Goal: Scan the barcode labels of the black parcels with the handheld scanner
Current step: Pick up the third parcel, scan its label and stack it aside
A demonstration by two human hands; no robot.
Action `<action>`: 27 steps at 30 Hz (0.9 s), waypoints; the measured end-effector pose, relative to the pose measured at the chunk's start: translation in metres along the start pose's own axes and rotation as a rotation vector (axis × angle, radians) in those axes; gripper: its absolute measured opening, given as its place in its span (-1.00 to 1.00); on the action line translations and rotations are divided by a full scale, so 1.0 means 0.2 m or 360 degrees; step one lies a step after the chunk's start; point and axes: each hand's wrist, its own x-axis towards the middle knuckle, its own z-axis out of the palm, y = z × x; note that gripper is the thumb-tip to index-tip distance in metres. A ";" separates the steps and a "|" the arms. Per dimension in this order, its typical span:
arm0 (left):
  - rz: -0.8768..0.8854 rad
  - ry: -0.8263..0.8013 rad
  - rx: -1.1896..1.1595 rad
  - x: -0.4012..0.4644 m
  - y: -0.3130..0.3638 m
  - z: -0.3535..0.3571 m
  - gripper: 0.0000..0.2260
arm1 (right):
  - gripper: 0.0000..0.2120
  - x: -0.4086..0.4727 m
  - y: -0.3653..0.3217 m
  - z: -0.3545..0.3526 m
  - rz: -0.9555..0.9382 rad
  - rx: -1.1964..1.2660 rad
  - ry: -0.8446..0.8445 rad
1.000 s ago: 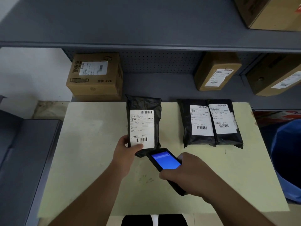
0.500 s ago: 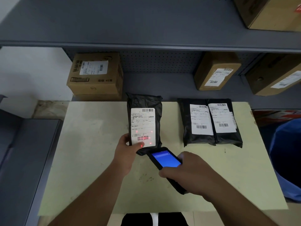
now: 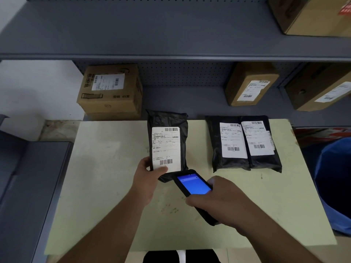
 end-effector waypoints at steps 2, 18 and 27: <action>0.0007 -0.0029 0.0010 0.00 0.00 0.02 -0.39 | -0.52 0.01 0.01 -0.02 0.0008 0.0019 -0.0003; -0.0010 -0.0312 -0.0017 -0.04 0.04 0.47 -0.50 | -0.53 0.01 0.26 -0.31 0.0067 0.0205 0.0138; -0.0055 -0.0497 0.0052 -0.08 0.03 0.84 -0.49 | -0.55 0.03 0.47 -0.53 0.0121 0.0374 0.0258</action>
